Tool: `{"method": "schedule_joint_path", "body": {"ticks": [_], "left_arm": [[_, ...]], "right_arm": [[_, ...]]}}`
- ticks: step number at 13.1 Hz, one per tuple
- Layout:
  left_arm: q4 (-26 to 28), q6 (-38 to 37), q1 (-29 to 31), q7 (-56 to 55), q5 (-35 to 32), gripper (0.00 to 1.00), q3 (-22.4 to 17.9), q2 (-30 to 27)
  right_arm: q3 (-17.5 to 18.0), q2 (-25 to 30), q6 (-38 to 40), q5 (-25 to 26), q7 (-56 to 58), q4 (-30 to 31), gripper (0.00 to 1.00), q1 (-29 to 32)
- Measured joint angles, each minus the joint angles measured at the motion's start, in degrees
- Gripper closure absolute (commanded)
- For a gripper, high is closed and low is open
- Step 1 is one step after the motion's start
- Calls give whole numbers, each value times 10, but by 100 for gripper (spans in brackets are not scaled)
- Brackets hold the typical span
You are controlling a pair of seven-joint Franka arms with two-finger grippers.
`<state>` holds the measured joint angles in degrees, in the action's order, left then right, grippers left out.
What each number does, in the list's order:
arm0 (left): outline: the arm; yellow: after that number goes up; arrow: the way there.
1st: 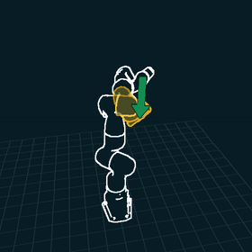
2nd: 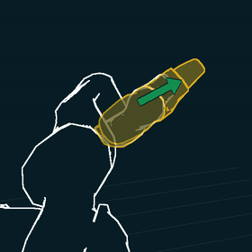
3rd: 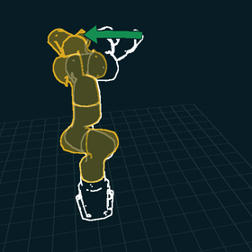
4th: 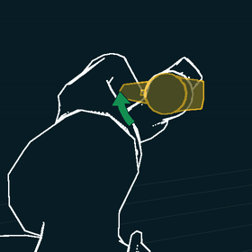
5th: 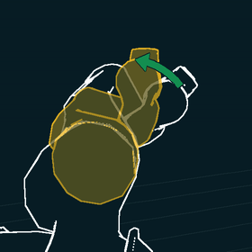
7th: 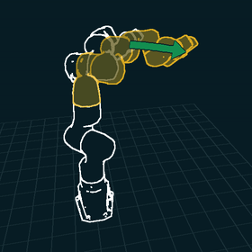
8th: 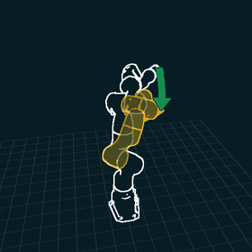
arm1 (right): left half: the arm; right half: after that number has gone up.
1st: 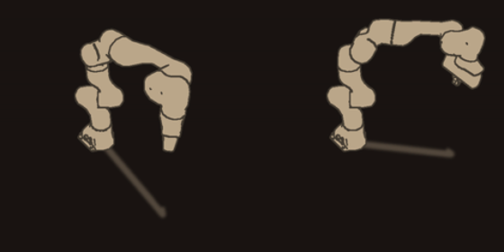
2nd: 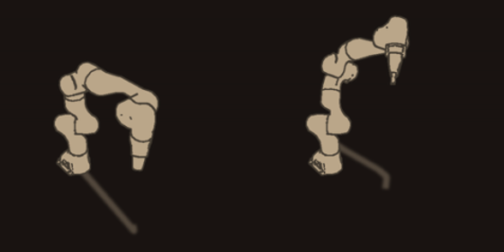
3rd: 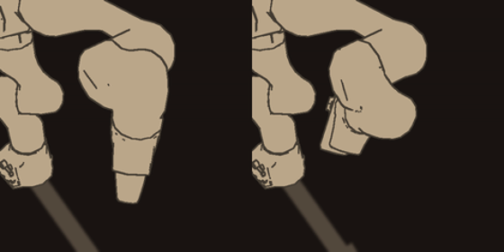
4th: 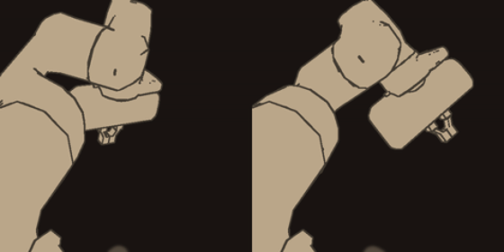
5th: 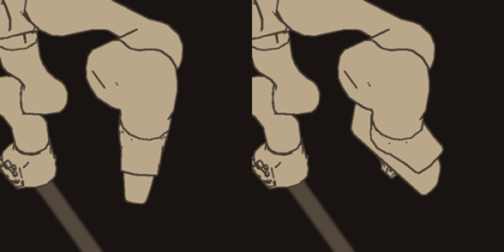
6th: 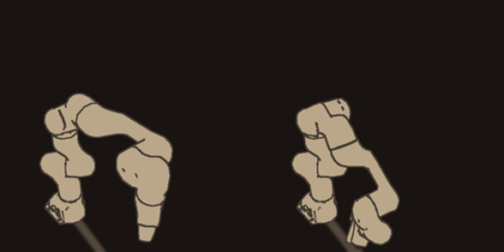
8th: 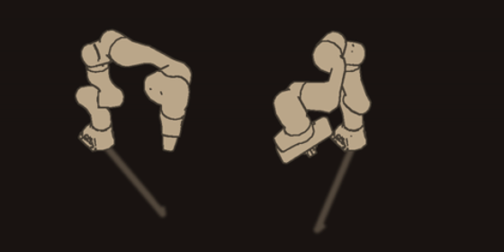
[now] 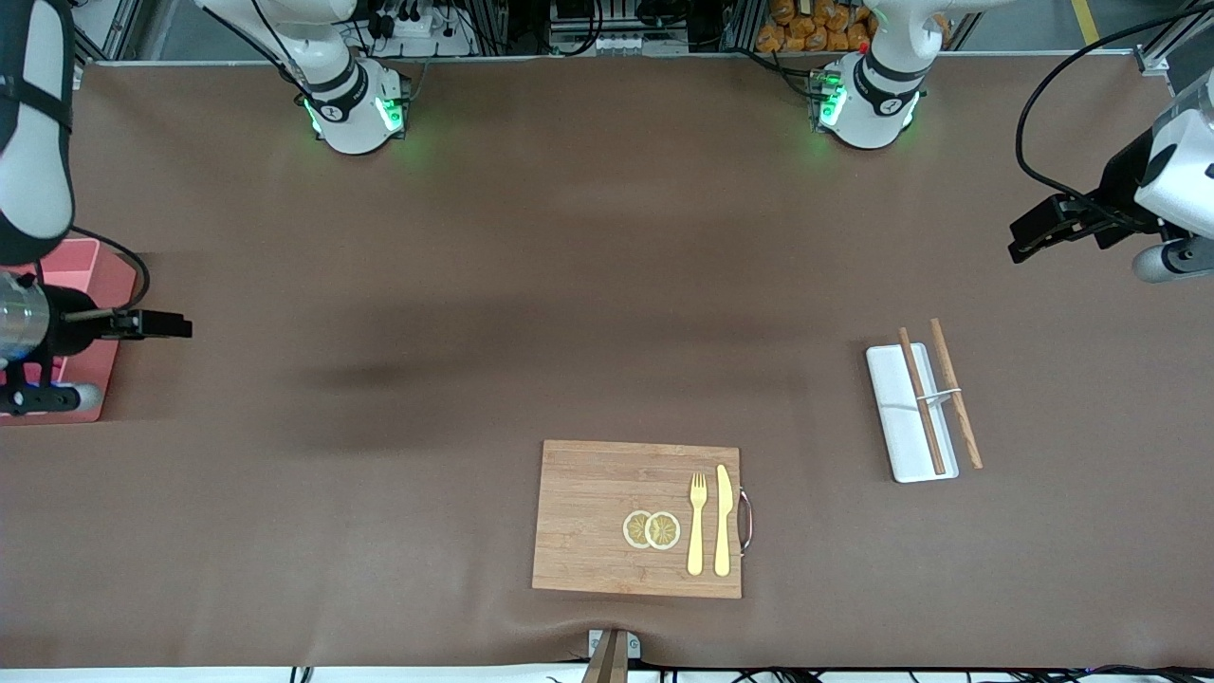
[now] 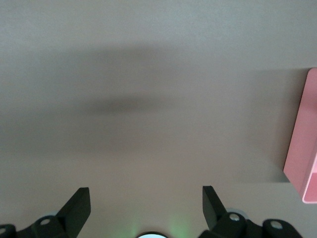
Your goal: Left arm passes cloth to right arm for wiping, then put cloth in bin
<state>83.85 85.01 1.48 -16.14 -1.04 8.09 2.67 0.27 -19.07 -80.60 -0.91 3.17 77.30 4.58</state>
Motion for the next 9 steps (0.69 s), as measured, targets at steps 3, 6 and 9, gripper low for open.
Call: {"method": "schedule_joint_path", "body": {"ticks": [3, 6, 9], "left_arm": [[0, 0, 5, 0, 0, 0, 0, 0], [1, -1, 5, 0, 0, 0, 0, -1], [0, 0, 5, 1, 0, 0, 0, -3]], "right_arm": [[-6, 75, 1, -7, -7, 40, 0, 5], [-8, 164, -30, -12, -7, 109, 0, 5], [-4, 230, -88, -13, -7, 188, 0, 4]]}}
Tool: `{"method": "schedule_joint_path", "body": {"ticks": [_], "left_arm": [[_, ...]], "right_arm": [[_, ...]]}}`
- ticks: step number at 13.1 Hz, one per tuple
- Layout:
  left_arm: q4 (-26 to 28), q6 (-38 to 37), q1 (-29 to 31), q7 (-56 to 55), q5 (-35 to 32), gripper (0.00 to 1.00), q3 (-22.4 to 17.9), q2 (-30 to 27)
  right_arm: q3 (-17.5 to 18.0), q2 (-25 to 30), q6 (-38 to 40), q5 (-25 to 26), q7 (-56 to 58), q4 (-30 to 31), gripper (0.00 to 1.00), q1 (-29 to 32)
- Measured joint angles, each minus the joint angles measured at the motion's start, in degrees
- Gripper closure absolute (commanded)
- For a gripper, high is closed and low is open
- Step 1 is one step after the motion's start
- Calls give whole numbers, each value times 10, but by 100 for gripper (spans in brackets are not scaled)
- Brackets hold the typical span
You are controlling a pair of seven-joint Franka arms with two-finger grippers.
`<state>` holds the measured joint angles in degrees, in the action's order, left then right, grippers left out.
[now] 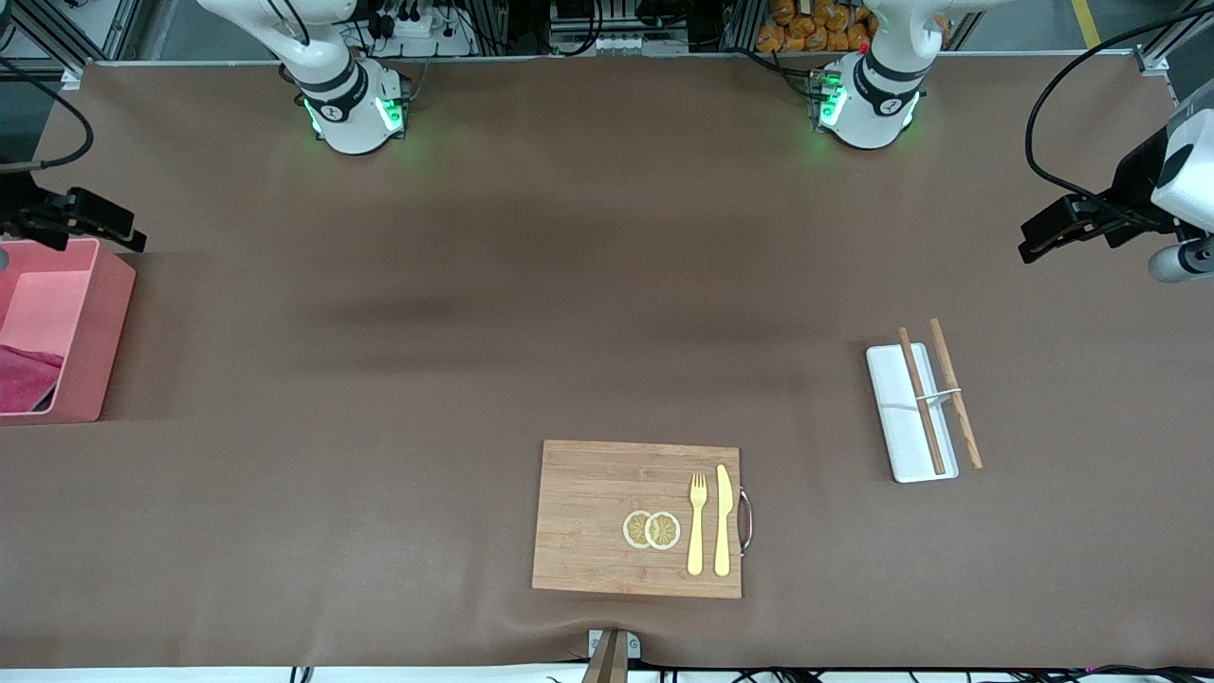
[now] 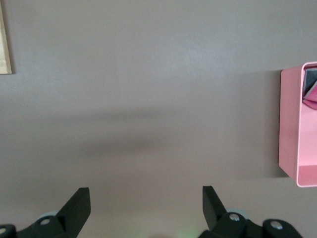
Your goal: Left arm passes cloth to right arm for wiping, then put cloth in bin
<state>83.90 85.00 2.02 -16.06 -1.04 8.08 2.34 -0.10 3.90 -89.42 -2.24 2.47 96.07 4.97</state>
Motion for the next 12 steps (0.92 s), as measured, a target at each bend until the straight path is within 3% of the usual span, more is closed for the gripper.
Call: {"method": "schedule_joint_path", "body": {"ticks": [4, 8, 12], "left_arm": [[3, 1, 0, 0, 0, 0, 0, -16], [44, 15, 0, 1, 0, 0, 1, -43], [47, 15, 0, 2, 0, 0, 1, -49]], "right_arm": [[10, 11, -38, 0, 0, 9, 0, -1], [19, 11, -39, 0, -1, -10, 0, -1], [19, 11, -39, 1, -1, -12, 0, -1]]}}
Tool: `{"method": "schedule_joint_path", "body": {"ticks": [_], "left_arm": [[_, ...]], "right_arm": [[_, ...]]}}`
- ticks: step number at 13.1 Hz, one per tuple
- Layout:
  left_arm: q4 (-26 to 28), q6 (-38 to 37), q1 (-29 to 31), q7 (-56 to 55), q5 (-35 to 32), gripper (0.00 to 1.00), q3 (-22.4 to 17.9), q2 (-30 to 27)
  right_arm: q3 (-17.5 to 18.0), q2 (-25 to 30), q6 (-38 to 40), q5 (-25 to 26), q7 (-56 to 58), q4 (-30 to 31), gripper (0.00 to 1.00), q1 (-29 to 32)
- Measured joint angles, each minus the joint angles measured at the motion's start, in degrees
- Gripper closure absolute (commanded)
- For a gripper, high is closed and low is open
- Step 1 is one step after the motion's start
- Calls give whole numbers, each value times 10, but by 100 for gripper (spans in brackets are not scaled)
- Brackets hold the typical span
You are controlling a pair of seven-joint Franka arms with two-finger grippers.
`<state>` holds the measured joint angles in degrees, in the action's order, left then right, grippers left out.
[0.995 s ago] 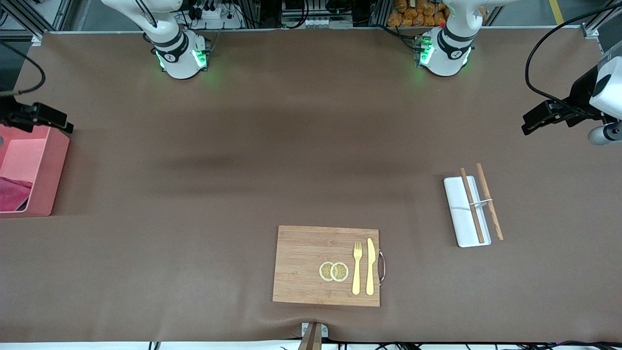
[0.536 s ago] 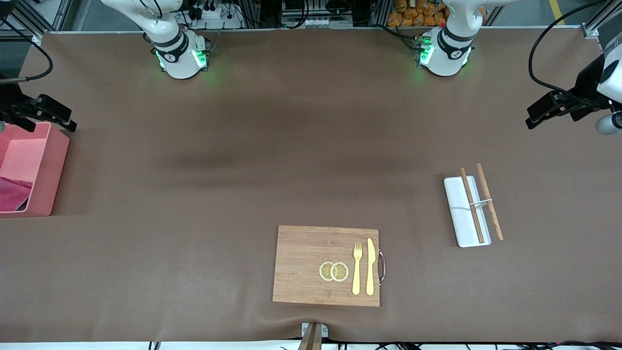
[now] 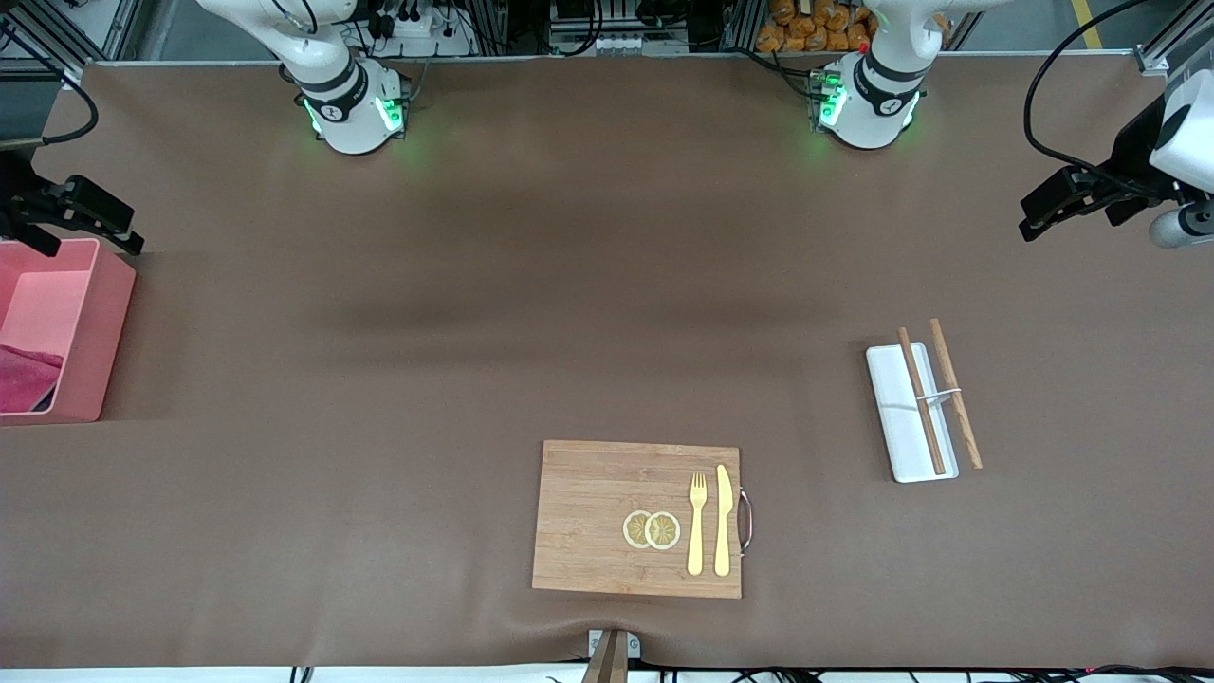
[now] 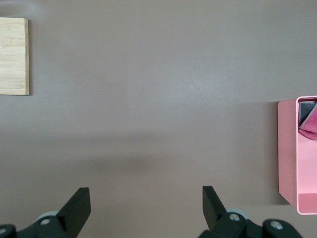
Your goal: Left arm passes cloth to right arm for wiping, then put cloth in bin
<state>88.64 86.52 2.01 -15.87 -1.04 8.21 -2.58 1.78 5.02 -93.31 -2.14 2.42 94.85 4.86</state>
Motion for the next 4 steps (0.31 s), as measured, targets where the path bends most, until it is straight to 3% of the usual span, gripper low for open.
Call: {"method": "schedule_joint_path", "body": {"ticks": [4], "left_arm": [[-4, 0, 0, 1, 0, 0, 2, -1]], "right_arm": [[-1, 0, 1, 0, 0, 0, 0, 0]]}}
